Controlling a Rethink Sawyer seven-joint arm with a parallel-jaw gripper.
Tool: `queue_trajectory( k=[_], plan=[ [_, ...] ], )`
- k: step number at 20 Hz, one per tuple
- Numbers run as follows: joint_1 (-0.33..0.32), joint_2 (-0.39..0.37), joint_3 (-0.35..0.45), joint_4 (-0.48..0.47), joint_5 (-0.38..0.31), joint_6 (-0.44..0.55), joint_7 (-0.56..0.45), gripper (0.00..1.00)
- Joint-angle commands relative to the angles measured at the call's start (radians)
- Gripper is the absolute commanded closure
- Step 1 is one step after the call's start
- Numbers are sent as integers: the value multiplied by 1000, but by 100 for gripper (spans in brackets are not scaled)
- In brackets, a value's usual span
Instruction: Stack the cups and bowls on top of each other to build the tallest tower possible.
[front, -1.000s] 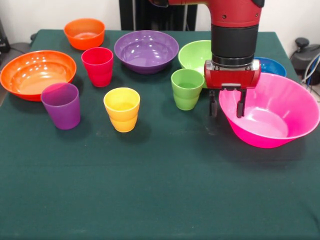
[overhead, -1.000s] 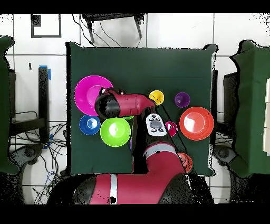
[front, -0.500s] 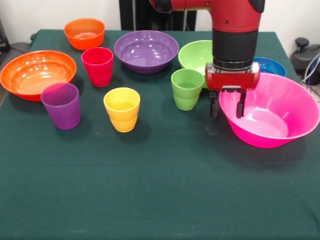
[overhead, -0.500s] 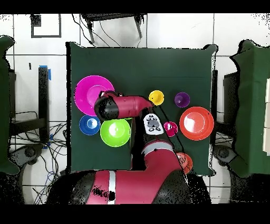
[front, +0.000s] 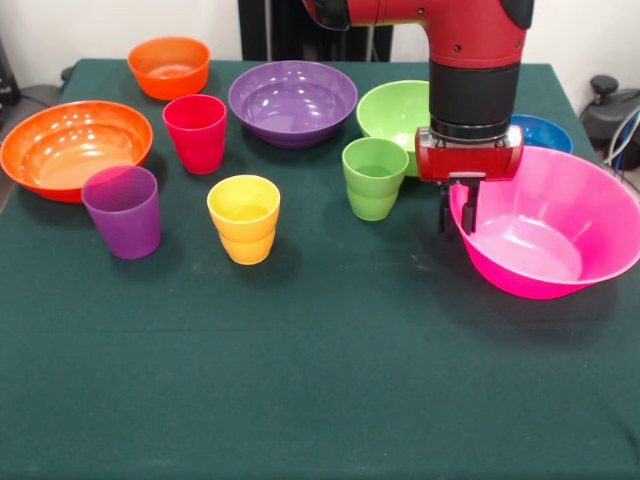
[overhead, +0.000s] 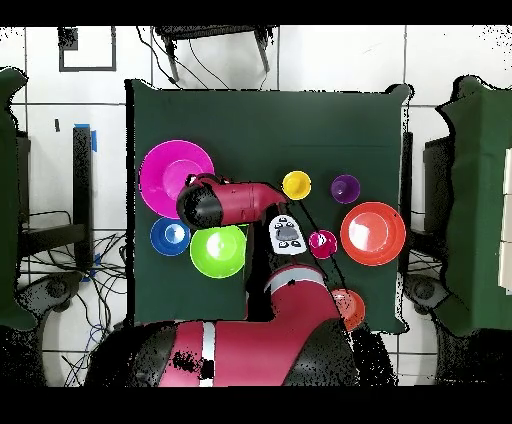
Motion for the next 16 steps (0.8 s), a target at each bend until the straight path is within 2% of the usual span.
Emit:
queue_trajectory(
  k=[1,9,10,16],
  plan=[
    [12,72,36,-15,-68,0,16,100],
    [0,62,46,-2,-65,0,16,100],
    [-2,62,49,-1,-63,4,15,0],
    [6,69,32,-15,-53,15,25,0]
  ],
)
